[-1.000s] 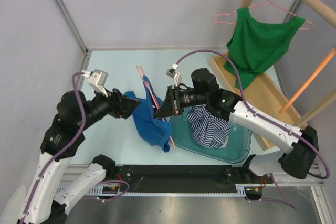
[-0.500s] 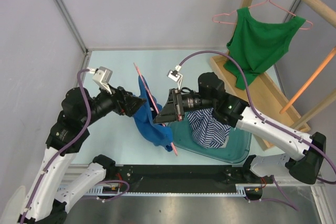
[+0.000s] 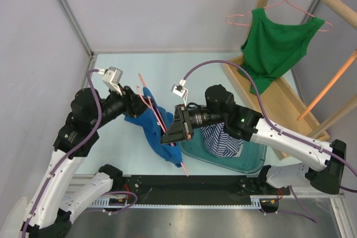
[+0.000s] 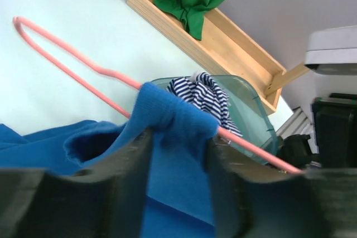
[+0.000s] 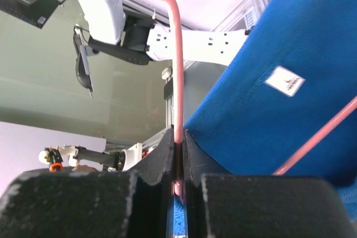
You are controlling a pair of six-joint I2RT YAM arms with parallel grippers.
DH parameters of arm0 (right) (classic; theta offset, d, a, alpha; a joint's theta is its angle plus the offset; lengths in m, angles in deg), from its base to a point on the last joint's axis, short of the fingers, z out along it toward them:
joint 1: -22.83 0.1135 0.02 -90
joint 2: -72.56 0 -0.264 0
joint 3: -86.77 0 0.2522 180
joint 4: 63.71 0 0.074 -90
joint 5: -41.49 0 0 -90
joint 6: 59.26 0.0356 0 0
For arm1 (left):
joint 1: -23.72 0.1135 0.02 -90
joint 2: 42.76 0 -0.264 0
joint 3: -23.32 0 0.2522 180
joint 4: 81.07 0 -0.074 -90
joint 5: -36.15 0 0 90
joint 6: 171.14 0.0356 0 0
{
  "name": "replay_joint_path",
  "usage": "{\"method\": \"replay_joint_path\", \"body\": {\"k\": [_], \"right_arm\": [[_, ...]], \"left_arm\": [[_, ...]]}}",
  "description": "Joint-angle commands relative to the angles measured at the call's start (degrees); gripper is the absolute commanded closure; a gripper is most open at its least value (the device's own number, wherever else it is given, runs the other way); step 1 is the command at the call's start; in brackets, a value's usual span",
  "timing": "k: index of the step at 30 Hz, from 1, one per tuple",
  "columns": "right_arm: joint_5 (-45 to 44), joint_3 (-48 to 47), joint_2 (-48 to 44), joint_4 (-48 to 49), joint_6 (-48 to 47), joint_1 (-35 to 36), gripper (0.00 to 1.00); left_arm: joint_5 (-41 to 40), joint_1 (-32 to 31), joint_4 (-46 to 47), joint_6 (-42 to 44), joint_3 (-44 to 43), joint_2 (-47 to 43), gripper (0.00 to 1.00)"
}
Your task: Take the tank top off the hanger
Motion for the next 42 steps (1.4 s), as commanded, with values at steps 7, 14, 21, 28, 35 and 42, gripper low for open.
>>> {"method": "replay_joint_path", "body": {"k": [7,14,21,28,35,42], "right_arm": [[-0.5,-1.5,-2.2,1.5,-2.8,1.3,0.9],[-1.0,-2.3,-2.6,-0.9,-4.7,1.3,1.0],[2.3,6.4,-10.2,-1.7,-6.9,1.4,1.0],[5.8,13.2,-18.4,2.0,-8.6,2.7,1.0],[5.8,10.6,-16.7,0.3,-11.9,4.4,1.0],[-8.7,5.7,-10.3,5.6,-12.2,1.6,1.0]], "left_arm": [[0.0,-0.2,2.5,0.7,-0.3,-2.1,1.0],[-9.5,-0.2,-2.3,2.8,-2.8,-1.4,1.0],[-25.6,3.2,-5.4,7.2,-8.8,5.3,1.0],[-19.2,10.9,-2.8,8.0,-8.5,9.8,1.0],[-14.7,11.0,-1.5,9.1,-7.7,10.5,1.0],[-7.0,11.0,-0.7,8.2,-0.6,6.6,1.0]]}}
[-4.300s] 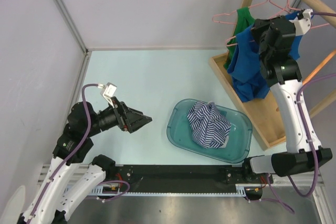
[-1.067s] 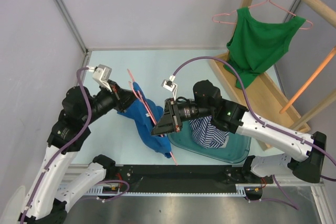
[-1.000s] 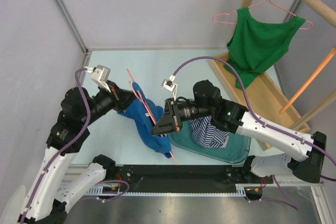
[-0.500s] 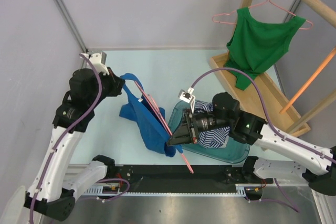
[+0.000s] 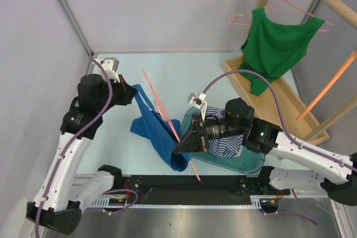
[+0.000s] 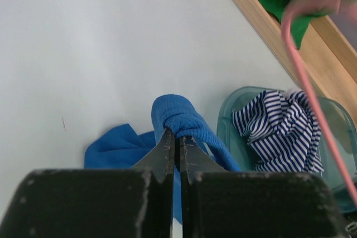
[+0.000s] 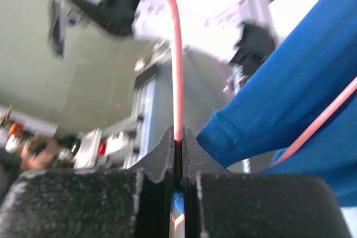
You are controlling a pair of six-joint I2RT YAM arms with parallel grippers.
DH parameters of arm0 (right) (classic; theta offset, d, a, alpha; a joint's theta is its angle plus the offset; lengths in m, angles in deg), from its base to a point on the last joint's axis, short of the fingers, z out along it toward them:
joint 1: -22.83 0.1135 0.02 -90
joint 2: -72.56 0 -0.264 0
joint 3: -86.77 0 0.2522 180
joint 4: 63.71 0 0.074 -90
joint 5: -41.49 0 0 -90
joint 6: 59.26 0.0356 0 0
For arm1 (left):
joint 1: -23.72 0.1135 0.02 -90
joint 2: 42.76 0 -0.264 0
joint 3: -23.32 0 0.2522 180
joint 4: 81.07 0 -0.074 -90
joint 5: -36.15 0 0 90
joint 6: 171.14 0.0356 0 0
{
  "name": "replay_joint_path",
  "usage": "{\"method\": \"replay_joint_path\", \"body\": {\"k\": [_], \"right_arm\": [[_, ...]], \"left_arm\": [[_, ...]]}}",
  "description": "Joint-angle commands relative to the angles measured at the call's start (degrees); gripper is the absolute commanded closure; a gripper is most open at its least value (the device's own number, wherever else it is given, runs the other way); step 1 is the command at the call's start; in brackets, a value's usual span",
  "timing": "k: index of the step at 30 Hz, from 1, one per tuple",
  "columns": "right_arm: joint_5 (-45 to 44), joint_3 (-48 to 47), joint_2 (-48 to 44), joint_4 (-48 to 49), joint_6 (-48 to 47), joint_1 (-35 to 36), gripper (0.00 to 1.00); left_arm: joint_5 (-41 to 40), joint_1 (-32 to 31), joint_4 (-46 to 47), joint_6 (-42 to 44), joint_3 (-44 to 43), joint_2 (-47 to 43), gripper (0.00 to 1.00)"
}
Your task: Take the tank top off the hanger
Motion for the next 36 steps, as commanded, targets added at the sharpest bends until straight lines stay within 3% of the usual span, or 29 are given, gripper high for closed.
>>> {"method": "replay_joint_path", "body": {"k": [1,6,10,15,19,23,30,32,34,36], "right_arm": [[-6.8,-6.0,5.0,8.6,0.3,-2.6,1.0],[-8.4,-12.9,14.7,18.7,-0.5,-6.8,1.0],[-9.5,-22.1,26.6,19.4,-5.4,-9.3,1.0],[-14.7,-30.1,34.0,19.3,-11.8,-9.8,1.0],[-22.6,-33.8,34.0,14.1,-10.5,-10.1,1.0],[-23.3,-34.3,30.4,7.9,-11.0,-9.9,1.0],[-24.5,-26.8,18.4,-2.1,-7.6,-10.0,1.0],[-23.3,-25.0,16.1,-3.8,-4.8,-10.0,1.0],[-21.9,-21.9,14.2,-5.2,-1.9,-10.2,1.0],[-20.8,-19.6,13.2,-5.4,0.2,-10.2,1.0]], "left_arm": [[4.5,1.1,4.3,0.9,4.0,-3.2,1.0],[9.2,1.1,4.0,-0.3,6.1,-5.7,1.0],[10.8,1.1,2.2,-1.2,4.7,-8.3,1.0],[11.1,1.1,-1.1,-0.8,2.4,-10.1,1.0],[5.8,1.1,-3.1,3.0,1.5,-9.4,1.0],[0.2,1.2,-3.2,5.6,-2.3,-5.7,1.0],[8.1,1.2,2.4,2.7,1.6,-0.8,1.0],[8.2,1.2,2.8,2.1,4.8,-0.9,0.6],[5.8,1.2,2.9,1.5,6.3,-3.1,0.27],[5.3,1.1,2.6,2.2,6.2,-5.3,0.21]]}}
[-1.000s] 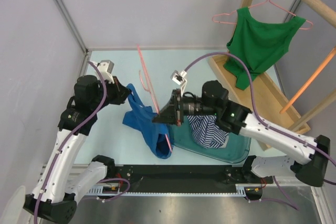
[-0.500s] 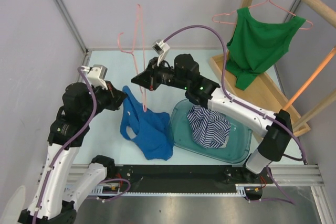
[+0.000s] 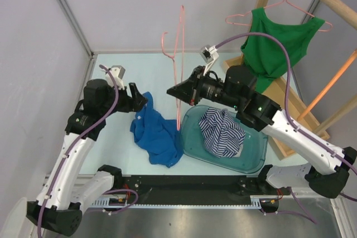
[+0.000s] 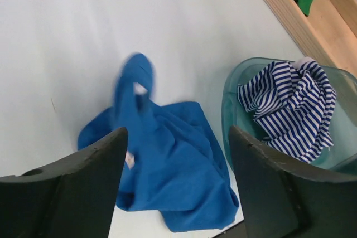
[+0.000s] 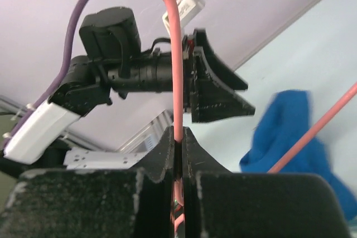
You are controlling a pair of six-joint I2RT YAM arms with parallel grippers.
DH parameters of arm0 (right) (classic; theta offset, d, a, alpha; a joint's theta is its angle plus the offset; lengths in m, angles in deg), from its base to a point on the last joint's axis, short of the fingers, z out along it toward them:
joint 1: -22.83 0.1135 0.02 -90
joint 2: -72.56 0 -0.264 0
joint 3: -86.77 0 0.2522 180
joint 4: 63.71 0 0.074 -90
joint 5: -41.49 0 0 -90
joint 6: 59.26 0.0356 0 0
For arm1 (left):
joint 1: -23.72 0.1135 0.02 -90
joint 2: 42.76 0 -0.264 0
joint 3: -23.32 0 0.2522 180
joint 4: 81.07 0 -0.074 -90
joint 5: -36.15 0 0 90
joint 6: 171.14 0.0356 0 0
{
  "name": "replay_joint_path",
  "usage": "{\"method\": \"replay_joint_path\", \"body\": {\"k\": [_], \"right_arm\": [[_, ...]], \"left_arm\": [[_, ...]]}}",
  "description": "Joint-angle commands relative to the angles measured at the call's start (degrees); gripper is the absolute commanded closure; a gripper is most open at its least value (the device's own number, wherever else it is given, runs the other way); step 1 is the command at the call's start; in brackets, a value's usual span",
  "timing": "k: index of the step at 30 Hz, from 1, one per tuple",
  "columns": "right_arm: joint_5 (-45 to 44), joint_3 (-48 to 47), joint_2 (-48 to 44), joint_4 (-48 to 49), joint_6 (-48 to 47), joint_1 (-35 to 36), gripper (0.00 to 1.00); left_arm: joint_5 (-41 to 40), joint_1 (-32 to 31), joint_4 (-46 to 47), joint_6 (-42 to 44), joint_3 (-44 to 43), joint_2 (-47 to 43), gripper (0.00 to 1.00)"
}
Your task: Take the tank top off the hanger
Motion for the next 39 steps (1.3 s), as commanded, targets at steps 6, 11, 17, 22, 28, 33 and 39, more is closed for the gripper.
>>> {"method": "replay_joint_path", "body": {"k": [6,11,17,22,28,33,39], "right_arm": [[4.6,8.4,-3.3,-3.5,7.6,0.8,1.0],[5.4,10.5,-4.9,-0.7,9.6,2.0,1.0],[6.9,12.3,-4.6,4.9,13.0,4.8,1.0],[6.7,12.1,-3.4,5.9,13.4,7.2,1.0],[6.9,12.0,-2.6,6.8,13.5,9.8,1.0],[6.8,12.3,-2.2,6.8,13.5,11.4,1.0],[7.3,11.9,-1.7,7.4,13.8,13.2,1.0]], "left_arm": [[17.2,0.3,6.8,-4.8,-2.5,-11.7,0.21],[37.0,-0.9,31.5,-22.2,6.1,-15.1,0.2],[31.6,-7.7,37.8,-27.5,9.3,-14.6,0.19],[29.7,-11.1,42.5,-30.5,10.4,-13.7,0.22],[28.8,-11.4,42.7,-32.0,10.4,-12.9,0.29],[28.6,-11.4,44.4,-34.4,11.4,-13.0,0.36],[28.3,-11.4,44.4,-35.0,12.2,-13.2,0.62]]}}
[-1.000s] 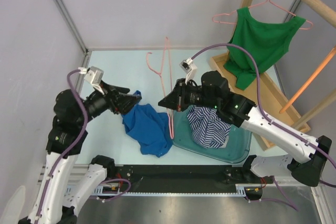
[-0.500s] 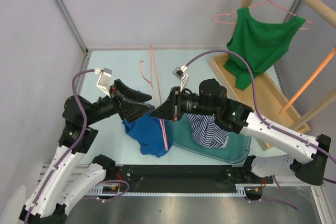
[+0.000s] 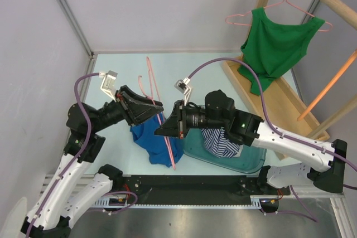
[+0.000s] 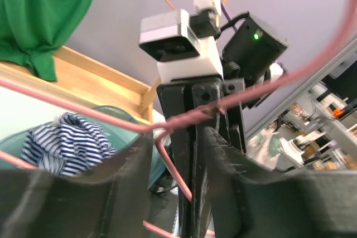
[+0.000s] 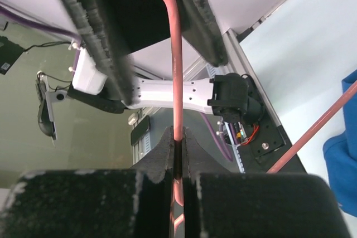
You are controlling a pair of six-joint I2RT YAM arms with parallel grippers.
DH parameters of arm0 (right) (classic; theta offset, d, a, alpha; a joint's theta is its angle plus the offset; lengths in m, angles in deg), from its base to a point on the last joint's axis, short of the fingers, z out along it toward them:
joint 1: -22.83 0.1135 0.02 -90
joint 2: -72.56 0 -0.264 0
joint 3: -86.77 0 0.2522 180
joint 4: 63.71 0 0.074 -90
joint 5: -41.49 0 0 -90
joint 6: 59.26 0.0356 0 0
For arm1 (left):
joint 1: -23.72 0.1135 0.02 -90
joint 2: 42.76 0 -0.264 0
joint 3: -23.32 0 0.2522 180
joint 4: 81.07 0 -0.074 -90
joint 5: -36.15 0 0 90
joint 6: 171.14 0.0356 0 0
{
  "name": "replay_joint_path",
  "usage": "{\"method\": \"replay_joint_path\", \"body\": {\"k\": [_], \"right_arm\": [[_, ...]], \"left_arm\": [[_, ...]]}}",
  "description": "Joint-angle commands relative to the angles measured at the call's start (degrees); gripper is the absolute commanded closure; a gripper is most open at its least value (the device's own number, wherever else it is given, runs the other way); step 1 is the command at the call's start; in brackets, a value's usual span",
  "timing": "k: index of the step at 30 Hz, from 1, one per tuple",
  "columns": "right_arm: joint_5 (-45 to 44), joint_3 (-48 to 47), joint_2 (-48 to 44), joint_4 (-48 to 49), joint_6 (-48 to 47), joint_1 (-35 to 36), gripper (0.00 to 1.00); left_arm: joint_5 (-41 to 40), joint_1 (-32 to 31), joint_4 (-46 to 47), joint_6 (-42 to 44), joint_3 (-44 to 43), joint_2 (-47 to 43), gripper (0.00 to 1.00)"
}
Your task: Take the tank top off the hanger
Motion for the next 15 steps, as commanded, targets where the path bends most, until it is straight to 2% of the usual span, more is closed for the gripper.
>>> {"method": "replay_joint_path", "body": {"k": [1,2,5,6,8,9,12,15], "right_arm": [[1.0,-0.7,-0.1,3.8,0.7,1.6,1.0],[1.1,-0.8,-0.1,3.7,0.7,1.6,0.99],[1.2,-0.6,-1.0,2.2,0.4,1.9,0.88],[0.7,-0.2,-1.9,1.5,0.3,2.1,0.79],[0.0,0.5,-3.1,-0.4,0.0,2.3,0.7],[-0.1,1.7,-3.8,-0.6,0.0,2.4,0.61],[-0.5,4.0,-7.0,-1.3,0.2,2.7,0.45],[-0.5,7.8,-9.1,-1.1,0.4,3.2,0.37]], "left_arm": [[-0.6,-0.5,2.3,-1.7,0.7,0.1,0.68],[-0.5,-0.6,2.2,-1.7,0.6,0.0,0.79],[-1.1,-0.5,-0.3,0.3,-0.9,-0.1,1.0],[-1.4,-0.5,-1.7,0.6,-1.5,-0.2,1.0],[-1.6,-0.5,-2.4,1.0,-2.0,-0.5,1.0],[-1.9,-0.5,-3.3,1.0,-2.5,-0.6,1.0],[-2.3,-0.5,-3.9,1.1,-2.7,-1.4,1.0],[-2.9,-0.5,-4.2,0.5,-2.8,-2.1,1.0]]}}
